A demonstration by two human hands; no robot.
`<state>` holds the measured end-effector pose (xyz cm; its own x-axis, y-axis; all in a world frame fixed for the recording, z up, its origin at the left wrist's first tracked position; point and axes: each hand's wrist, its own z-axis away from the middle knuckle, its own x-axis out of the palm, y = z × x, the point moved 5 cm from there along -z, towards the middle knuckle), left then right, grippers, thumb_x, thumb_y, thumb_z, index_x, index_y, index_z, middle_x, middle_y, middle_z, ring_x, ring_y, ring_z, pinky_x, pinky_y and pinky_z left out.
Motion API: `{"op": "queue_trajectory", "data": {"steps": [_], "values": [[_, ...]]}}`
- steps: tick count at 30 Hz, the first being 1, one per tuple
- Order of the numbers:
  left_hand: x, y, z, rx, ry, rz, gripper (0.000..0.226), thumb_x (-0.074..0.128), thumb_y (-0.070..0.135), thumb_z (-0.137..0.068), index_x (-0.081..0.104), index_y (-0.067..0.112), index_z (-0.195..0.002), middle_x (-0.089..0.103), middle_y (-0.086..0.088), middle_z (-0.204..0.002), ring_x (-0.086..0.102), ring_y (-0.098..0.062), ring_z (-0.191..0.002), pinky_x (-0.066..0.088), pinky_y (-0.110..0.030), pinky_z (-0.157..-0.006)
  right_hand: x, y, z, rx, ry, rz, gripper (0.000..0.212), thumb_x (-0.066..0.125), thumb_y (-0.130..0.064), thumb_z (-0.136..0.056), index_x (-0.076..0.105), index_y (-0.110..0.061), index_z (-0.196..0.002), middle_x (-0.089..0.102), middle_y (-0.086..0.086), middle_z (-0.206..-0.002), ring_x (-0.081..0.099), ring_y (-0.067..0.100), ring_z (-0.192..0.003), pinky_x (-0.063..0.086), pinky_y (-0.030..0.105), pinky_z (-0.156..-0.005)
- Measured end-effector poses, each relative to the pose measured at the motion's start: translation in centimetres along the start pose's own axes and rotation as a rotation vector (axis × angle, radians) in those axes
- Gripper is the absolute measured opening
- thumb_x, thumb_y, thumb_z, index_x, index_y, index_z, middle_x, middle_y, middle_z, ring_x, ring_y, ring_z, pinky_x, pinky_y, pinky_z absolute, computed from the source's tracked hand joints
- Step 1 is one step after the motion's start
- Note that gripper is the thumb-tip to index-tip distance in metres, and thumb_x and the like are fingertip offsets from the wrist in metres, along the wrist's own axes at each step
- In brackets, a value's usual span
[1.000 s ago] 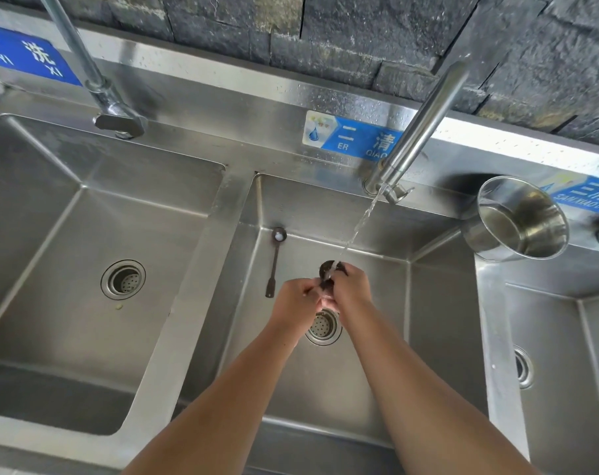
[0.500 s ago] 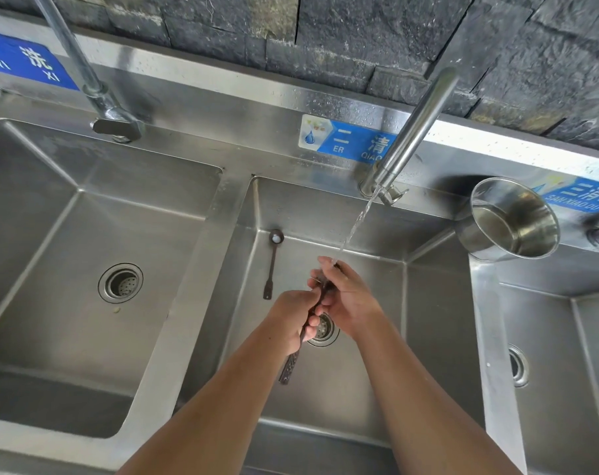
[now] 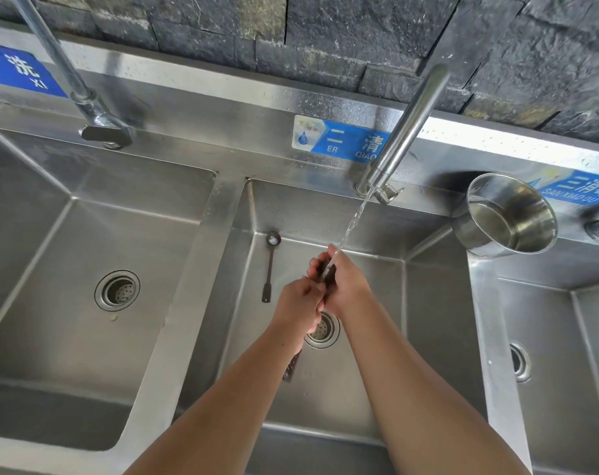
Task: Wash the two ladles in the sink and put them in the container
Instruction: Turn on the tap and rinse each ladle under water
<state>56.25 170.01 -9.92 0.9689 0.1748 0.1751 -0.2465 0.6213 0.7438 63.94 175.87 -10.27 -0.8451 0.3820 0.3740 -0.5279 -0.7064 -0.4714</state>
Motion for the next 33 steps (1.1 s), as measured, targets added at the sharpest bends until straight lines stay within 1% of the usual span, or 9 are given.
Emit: {"op": "queue_trajectory", "data": {"steps": [4, 6, 9, 13, 18, 22, 26, 29, 33], "values": [[-0.6, -0.2, -0.4, -0.023, 0.013, 0.026, 0.031, 0.047, 0.014, -0.101, 0.047, 0.010, -0.071, 0.041, -0.004, -0.056, 0.025, -0.007, -0.034, 0.017, -0.016, -0.036, 0.0, -0.2, 0.1, 0.030, -0.079, 0.048, 0.039, 0.046, -0.033, -0.102, 0.058, -0.008, -0.074, 0.057, 0.011, -0.067, 0.051, 0.022, -0.057, 0.041, 0.032, -0.057], [-0.7, -0.2, -0.8, -0.022, 0.021, 0.045, 0.031, 0.048, 0.014, -0.101, 0.050, 0.010, -0.070, 0.042, -0.003, -0.056, 0.026, -0.007, -0.034, 0.017, -0.016, -0.036, 0.1, -0.3, 0.4, -0.098, -0.119, 0.238, 0.012, 0.058, -0.012, -0.097, 0.059, -0.008, -0.085, 0.058, 0.009, -0.071, 0.055, 0.019, -0.058, 0.043, 0.032, -0.054], [-0.2, -0.2, -1.0, -0.005, 0.037, -0.001, 0.031, 0.050, 0.013, -0.098, 0.055, 0.014, -0.067, 0.045, 0.000, -0.052, 0.029, -0.006, -0.032, 0.020, -0.016, -0.034, -0.1, -0.8, 0.2, -0.322, -0.025, 0.417, 0.013, 0.058, 0.009, -0.084, 0.058, -0.004, -0.087, 0.055, 0.010, -0.066, 0.054, 0.021, -0.055, 0.047, 0.030, -0.051], [0.7, 0.0, -0.9, 0.128, 0.138, -0.201, 0.024, 0.053, 0.015, -0.089, 0.061, 0.012, -0.067, 0.053, 0.002, -0.053, 0.043, -0.013, -0.045, 0.033, -0.025, -0.046, -0.7, -0.9, -0.4, -0.263, 0.191, 0.280, 0.021, 0.055, -0.007, -0.090, 0.060, -0.004, -0.069, 0.053, 0.012, -0.057, 0.045, 0.021, -0.040, 0.045, 0.031, -0.048], [0.7, 1.1, -0.9, 0.240, 0.165, -0.383, 0.028, 0.055, 0.022, -0.086, 0.053, 0.020, -0.058, 0.052, 0.012, -0.046, 0.042, -0.002, -0.042, 0.031, -0.022, -0.046, 0.0, -1.3, -0.4, -0.028, 0.075, 0.016, 0.054, 0.037, -0.041, -0.102, 0.060, -0.002, -0.073, 0.054, 0.015, -0.059, 0.044, 0.022, -0.041, 0.043, 0.029, -0.049], [0.6, 2.3, -1.2, 0.172, 0.054, -0.238, 0.030, 0.048, 0.016, -0.093, 0.050, 0.016, -0.064, 0.040, 0.007, -0.047, 0.031, -0.009, -0.038, 0.024, -0.023, -0.040, 0.6, -2.6, 0.6, -0.179, -0.058, 0.254, 0.042, 0.040, -0.031, -0.104, 0.065, 0.002, -0.098, 0.049, 0.012, -0.069, 0.044, 0.021, -0.054, 0.037, 0.032, -0.052], [1.7, 3.8, -0.9, 0.209, -0.069, -0.206, 0.023, 0.040, 0.012, -0.099, 0.054, 0.012, -0.081, 0.051, -0.006, -0.059, 0.037, -0.004, -0.033, 0.028, -0.019, -0.034, 0.3, -3.4, 1.4, -0.366, -0.119, 0.473, 0.031, 0.055, -0.035, -0.100, 0.056, -0.004, -0.097, 0.057, 0.022, -0.082, 0.049, 0.026, -0.059, 0.035, 0.022, -0.036], [2.7, 4.2, -1.0, 0.243, -0.075, -0.215, 0.016, 0.042, 0.025, -0.103, 0.054, 0.019, -0.095, 0.045, 0.005, -0.053, 0.036, -0.005, -0.035, 0.026, -0.020, -0.035, 0.1, -3.5, 2.0, -0.406, -0.143, 0.426, 0.024, 0.056, -0.030, -0.101, 0.060, -0.007, -0.100, 0.068, 0.017, -0.089, 0.063, 0.029, -0.072, 0.048, 0.027, -0.047], [3.1, 4.4, -1.4, 0.154, -0.138, -0.039, 0.028, 0.042, 0.037, -0.103, 0.052, 0.023, -0.081, 0.035, 0.007, -0.047, 0.026, -0.008, -0.036, 0.020, -0.018, -0.037, 0.5, -4.5, 2.1, -0.452, -0.115, 0.452, 0.023, 0.047, -0.023, -0.105, 0.063, -0.009, -0.096, 0.064, 0.014, -0.083, 0.061, 0.027, -0.072, 0.049, 0.026, -0.053]]}}
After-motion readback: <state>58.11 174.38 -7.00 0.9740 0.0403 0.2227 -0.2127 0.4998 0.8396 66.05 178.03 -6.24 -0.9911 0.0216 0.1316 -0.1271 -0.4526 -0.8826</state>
